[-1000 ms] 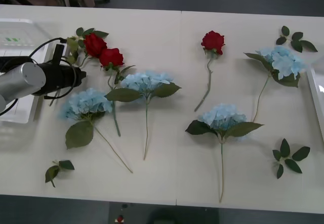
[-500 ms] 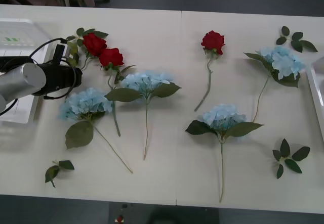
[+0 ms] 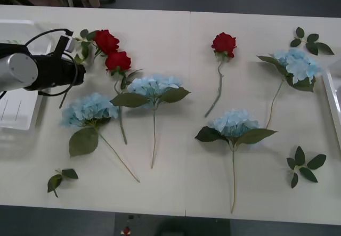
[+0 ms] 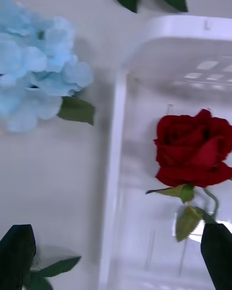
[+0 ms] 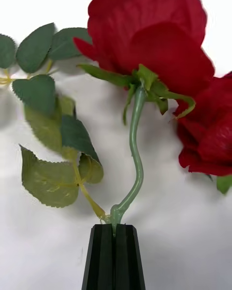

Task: Put the red flowers into the right box and the blue flowers into the left box

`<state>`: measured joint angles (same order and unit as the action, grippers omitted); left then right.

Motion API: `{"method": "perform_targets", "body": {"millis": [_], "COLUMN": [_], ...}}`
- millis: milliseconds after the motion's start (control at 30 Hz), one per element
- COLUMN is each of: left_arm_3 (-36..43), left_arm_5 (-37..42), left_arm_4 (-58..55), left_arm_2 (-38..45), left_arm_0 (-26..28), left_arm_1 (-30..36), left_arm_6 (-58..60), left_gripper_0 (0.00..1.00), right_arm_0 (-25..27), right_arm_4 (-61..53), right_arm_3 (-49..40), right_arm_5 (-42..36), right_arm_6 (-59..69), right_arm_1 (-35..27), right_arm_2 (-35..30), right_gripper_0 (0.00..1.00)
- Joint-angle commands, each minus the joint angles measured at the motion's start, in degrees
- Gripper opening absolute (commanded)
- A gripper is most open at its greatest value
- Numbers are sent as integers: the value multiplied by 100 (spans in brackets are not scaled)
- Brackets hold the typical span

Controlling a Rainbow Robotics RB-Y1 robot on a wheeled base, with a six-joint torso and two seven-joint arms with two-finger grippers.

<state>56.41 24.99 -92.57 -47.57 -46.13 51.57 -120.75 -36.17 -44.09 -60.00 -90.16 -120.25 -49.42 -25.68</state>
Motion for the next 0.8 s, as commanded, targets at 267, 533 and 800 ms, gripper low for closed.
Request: {"method": "perform_targets", "body": {"millis": [267, 533, 800], "left_arm_3": [986, 1038, 1021], "left_arm_5": [428, 419, -47], "left_arm_4": [-411, -350, -402], "left_arm_2": [11, 11, 11], "left_arm_0": [262, 368, 596], "left_arm_1": [1057, 1330, 1277], "left_arm_6": [-440, -581, -642], "left_gripper_0": [0, 1, 57], "right_arm_0": [48, 426, 523], "right_arm_4": [-109, 876, 1667], "right_arm_3": [-987, -2007, -2007], "right_arm_5": [-423, -63, 649], "right_arm_6": [2182, 3474, 4230], "right_arm_1": [864, 1603, 2218], "right_arm_2": [389, 740, 1312], "right_gripper_0": [100, 100, 100]}}
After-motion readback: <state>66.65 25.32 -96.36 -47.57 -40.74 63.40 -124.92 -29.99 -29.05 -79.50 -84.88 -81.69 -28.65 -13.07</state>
